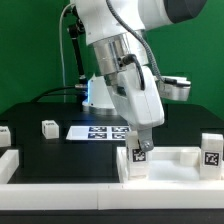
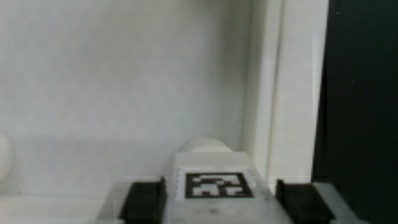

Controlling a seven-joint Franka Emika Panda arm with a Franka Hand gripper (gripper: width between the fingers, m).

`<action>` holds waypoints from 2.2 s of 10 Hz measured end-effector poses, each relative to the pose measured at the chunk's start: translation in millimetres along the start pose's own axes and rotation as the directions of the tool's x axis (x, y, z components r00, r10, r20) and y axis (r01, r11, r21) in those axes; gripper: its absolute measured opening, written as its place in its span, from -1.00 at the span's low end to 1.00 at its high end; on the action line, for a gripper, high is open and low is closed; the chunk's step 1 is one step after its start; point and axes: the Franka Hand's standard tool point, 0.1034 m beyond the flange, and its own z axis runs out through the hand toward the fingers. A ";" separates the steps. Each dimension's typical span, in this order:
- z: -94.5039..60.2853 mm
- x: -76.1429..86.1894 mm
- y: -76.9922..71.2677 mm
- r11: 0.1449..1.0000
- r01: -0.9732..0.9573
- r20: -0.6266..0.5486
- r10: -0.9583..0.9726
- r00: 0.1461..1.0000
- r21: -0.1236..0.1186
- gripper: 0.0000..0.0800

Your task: Assemble square table

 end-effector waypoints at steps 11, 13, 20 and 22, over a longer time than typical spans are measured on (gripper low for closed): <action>3.9 7.5 2.7 0.309 0.946 0.004 -0.950 0.311 -0.099 0.62; 3.5 7.0 2.2 0.338 0.936 0.001 -0.940 0.340 -0.097 0.23; 1.5 7.5 -0.3 0.916 0.400 -0.041 -0.401 0.915 -0.037 -0.26; 1.5 1.5 -1.5 0.999 -0.036 0.024 0.035 0.999 0.006 -0.26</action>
Offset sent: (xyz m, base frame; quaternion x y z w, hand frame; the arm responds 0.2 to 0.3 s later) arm 0.0000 0.0000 0.0000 0.0000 0.0000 -0.1938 0.9810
